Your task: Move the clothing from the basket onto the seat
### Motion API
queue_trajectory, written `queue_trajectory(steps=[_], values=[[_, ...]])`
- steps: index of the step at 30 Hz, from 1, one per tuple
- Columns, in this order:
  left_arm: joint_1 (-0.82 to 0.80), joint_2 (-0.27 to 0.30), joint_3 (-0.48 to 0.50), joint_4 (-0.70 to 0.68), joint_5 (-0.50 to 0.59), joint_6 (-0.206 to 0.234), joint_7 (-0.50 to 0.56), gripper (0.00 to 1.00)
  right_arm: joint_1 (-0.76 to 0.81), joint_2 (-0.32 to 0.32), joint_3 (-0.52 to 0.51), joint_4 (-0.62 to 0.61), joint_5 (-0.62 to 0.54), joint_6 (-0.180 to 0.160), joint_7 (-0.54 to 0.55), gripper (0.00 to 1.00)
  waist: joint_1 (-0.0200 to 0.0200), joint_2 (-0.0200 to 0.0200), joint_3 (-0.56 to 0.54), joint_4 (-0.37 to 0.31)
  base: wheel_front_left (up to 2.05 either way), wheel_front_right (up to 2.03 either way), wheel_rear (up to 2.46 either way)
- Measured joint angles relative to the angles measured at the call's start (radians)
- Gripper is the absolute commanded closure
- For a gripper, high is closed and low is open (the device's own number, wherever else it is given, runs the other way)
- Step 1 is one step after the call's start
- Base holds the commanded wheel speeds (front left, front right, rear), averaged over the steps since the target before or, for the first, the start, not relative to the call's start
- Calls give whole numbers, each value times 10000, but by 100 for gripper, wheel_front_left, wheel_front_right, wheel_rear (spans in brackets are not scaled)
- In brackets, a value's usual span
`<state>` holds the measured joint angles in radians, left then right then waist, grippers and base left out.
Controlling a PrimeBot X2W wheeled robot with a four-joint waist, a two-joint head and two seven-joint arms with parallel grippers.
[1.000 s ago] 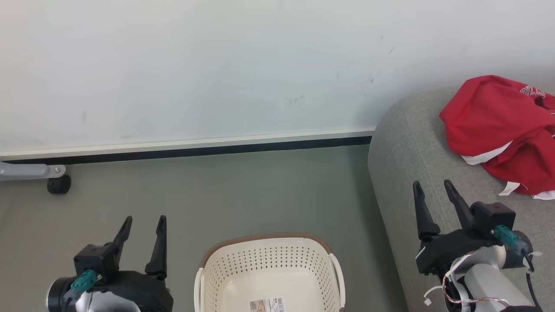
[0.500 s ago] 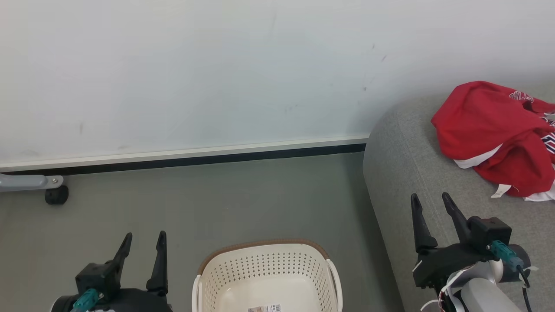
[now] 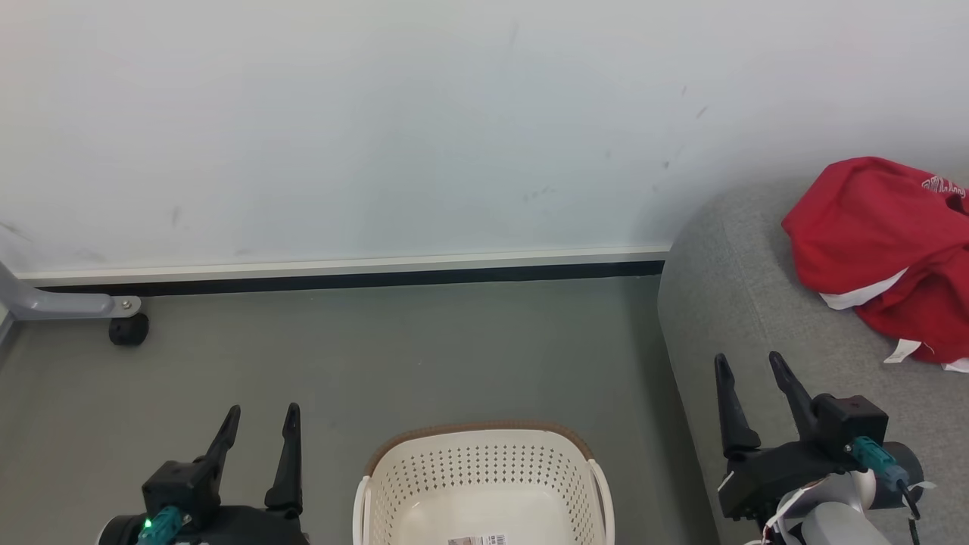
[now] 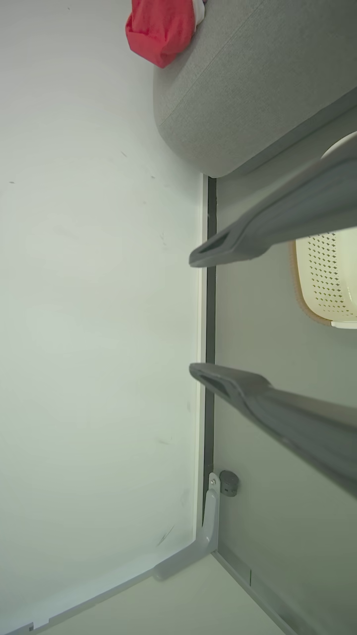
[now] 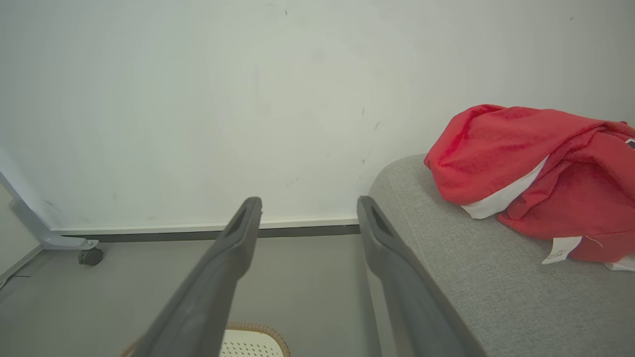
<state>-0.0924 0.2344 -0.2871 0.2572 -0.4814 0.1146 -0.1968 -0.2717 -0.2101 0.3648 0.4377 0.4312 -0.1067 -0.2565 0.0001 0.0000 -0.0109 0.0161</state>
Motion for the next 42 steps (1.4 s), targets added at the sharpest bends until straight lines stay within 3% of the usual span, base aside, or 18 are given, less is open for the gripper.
queue_trajectory(steps=[35,36,42], values=[[335,15,337,-217,167,84,-40,0,1,257,-100,2,-447,188,0,0,0,0,-151,77,0,0,0],[348,31,322,-249,180,84,-38,100,1,265,-113,2,-449,188,0,100,0,0,-154,75,0,0,0],[663,-182,263,132,228,56,29,100,526,414,-102,339,-412,190,23,100,0,0,-156,72,0,0,0]])
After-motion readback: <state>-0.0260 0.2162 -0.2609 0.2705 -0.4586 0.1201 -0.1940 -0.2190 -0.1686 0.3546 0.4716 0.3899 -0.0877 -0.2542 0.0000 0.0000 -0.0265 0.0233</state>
